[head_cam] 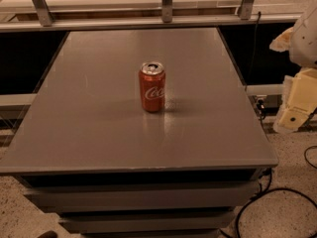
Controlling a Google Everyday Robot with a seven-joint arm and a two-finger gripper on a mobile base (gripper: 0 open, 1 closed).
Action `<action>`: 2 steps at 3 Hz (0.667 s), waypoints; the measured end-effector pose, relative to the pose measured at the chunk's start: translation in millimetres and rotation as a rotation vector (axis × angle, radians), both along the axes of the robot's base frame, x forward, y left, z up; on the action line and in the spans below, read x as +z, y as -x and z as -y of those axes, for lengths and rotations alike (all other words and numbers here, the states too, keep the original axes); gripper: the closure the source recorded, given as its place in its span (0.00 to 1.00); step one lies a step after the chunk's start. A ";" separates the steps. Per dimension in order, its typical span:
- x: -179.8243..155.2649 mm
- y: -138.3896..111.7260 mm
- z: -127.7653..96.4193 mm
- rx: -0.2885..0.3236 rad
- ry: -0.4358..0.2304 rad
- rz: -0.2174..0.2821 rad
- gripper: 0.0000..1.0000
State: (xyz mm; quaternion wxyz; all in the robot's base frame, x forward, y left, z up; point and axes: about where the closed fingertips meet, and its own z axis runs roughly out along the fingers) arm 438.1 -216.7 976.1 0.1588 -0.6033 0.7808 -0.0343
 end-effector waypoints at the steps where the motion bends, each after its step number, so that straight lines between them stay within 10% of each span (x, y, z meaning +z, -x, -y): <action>1: 1.0 -0.1 -0.4 0.001 -0.002 0.004 0.00; 2: 0.1 -2.0 -9.5 0.015 -0.033 0.002 0.00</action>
Offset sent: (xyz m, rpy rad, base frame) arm 0.0047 0.0227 -0.0069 0.0834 0.0256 0.0388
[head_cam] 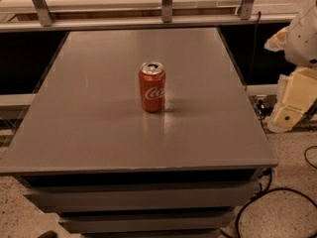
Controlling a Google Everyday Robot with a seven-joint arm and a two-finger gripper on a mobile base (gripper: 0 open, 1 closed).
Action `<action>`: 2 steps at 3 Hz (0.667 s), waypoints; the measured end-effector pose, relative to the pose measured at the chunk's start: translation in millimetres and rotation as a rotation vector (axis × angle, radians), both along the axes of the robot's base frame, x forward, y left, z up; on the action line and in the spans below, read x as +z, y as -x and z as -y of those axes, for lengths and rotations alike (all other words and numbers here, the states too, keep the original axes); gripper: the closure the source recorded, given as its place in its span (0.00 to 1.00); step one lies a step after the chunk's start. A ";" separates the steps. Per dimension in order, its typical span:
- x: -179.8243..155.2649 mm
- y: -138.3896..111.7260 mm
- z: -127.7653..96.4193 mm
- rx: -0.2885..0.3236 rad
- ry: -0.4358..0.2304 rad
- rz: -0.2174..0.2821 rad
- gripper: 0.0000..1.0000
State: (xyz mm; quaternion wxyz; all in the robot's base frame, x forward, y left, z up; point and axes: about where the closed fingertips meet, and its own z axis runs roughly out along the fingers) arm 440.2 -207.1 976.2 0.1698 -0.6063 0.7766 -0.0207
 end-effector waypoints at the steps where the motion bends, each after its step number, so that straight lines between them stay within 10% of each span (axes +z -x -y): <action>1: -7.5 -2.8 -28.7 0.055 -0.053 -0.041 0.00; 2: -14.4 -4.4 -66.0 0.107 -0.099 -0.078 0.00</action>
Offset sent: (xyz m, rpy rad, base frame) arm 0.0034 0.1084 -0.0249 0.1520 0.1430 0.1692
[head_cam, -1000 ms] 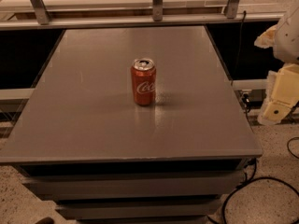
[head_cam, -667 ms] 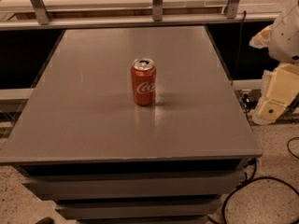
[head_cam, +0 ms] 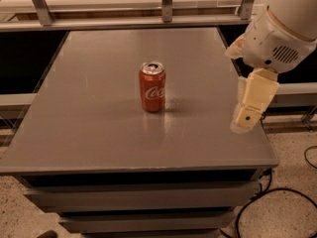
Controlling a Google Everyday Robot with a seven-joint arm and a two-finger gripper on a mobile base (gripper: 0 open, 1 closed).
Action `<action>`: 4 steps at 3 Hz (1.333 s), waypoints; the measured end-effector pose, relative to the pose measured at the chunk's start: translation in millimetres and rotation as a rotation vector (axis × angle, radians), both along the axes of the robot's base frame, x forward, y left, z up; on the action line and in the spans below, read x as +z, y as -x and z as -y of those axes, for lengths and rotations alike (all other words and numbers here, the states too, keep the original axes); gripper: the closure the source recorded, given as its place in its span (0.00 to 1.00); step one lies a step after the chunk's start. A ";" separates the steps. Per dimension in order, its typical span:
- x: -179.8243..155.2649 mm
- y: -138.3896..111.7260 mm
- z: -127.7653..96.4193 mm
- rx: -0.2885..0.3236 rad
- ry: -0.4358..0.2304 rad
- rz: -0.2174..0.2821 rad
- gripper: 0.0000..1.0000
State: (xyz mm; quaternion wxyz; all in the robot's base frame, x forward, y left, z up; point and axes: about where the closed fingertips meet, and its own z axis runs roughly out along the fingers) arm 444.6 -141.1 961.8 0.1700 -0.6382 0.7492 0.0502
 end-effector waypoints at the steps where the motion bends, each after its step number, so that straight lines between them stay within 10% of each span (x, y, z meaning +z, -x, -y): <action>1: -8.4 -1.6 -38.9 0.033 -0.046 -0.017 0.00; 3: -26.9 -13.4 -108.9 0.035 -0.094 0.017 0.00; 4: -26.8 -13.3 -108.9 0.035 -0.093 0.017 0.00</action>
Offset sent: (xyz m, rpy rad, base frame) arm 0.0161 0.1136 -0.0315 0.0990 -0.0136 0.0302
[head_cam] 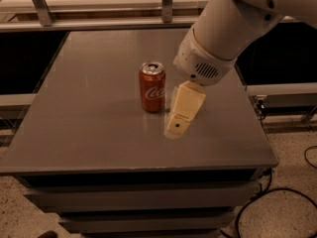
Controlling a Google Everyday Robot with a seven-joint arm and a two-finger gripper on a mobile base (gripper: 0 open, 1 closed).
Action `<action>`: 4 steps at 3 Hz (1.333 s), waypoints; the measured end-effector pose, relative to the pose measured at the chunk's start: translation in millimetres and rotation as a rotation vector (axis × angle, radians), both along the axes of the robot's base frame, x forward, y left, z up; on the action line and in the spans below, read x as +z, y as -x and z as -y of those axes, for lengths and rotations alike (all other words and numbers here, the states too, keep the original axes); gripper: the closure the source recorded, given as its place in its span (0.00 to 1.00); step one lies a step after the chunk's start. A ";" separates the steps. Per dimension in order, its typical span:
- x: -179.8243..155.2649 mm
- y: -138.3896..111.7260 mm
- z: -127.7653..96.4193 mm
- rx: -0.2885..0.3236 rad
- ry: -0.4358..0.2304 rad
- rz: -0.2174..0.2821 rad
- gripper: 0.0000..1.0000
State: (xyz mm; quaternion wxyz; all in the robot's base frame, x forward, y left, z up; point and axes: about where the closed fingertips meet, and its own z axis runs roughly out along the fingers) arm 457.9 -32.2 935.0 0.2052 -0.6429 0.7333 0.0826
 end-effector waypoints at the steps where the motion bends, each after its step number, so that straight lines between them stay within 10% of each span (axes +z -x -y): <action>1: -9.0 1.9 10.6 -0.015 -0.031 -0.022 0.00; 4: -2.2 -10.9 -80.3 0.132 -0.041 0.127 0.00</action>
Offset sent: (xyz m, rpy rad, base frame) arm 0.0106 0.0281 -0.0294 0.0496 -0.0493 0.0744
